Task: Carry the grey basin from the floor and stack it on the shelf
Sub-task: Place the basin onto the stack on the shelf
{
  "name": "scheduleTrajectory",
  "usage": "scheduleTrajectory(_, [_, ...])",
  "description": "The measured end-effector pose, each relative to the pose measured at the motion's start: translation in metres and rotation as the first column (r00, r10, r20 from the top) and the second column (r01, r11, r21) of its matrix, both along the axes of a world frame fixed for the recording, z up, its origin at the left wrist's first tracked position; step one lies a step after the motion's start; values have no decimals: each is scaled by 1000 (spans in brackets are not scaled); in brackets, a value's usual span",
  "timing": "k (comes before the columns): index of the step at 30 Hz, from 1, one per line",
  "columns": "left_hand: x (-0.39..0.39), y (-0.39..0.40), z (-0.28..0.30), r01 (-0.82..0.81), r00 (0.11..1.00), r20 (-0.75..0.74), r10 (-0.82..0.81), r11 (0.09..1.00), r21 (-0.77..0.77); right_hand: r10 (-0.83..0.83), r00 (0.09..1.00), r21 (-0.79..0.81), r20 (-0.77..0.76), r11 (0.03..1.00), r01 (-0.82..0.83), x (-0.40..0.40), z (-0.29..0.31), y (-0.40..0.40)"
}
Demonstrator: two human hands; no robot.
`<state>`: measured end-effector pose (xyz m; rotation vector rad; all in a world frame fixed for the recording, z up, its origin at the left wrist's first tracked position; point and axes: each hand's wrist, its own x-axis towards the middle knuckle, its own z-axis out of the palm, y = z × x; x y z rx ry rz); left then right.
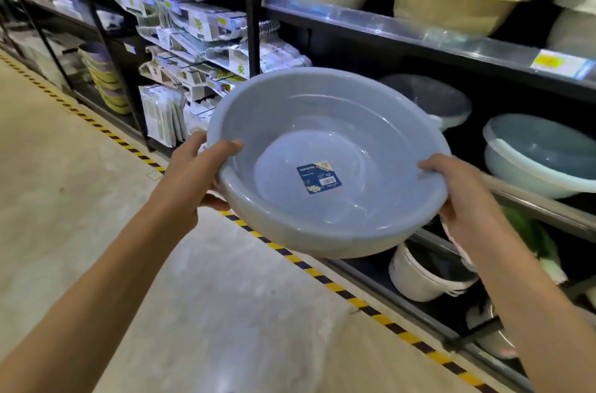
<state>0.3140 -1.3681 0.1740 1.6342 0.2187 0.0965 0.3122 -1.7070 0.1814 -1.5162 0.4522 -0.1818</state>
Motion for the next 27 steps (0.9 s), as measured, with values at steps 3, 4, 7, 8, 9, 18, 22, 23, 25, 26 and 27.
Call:
scheduleTrajectory(3, [49,10,-4,3,1000,-15,-3,1000,-11,15,1000,4,18,1000,-15,39,-5,9])
scheduleTrajectory(4, [67,13,-5,17,1000,-17,-17,1000,-16,11,1000,3,13,1000,-11,52,-6,12])
scheduleTrajectory(7, [123,23,-8,77,997,-9,-78,996,-37,-17,1000,5,8,1000,17,90,-10,23])
scheduleTrajectory(8, [142,26,-8,98,995,-13,-98,994,-39,-33,999,-1,14,999,33,101,-10,27])
scheduleTrajectory(9, [160,28,-8,118,993,-17,-118,992,-47,-47,999,-5,24,999,47,112,-10,31])
scheduleTrajectory(18, [295,36,-7,252,967,-38,-253,967,-45,-195,981,18,10,981,195,210,-7,47])
scheduleTrajectory(22, [347,34,-9,299,952,-69,-299,954,-14,-180,983,42,43,983,179,258,-17,41])
scheduleTrajectory(23, [360,33,-9,311,947,-77,-311,950,-9,-173,984,50,44,984,171,271,-20,39])
scheduleTrajectory(25, [388,31,-11,323,943,-82,-322,946,5,-153,987,60,41,987,150,296,-28,36])
scheduleTrajectory(26, [402,29,-13,319,945,-81,-317,948,11,-144,989,68,40,988,141,309,-31,34])
scheduleTrajectory(27, [416,28,-15,315,946,-82,-313,949,19,-138,990,83,38,987,135,321,-34,32])
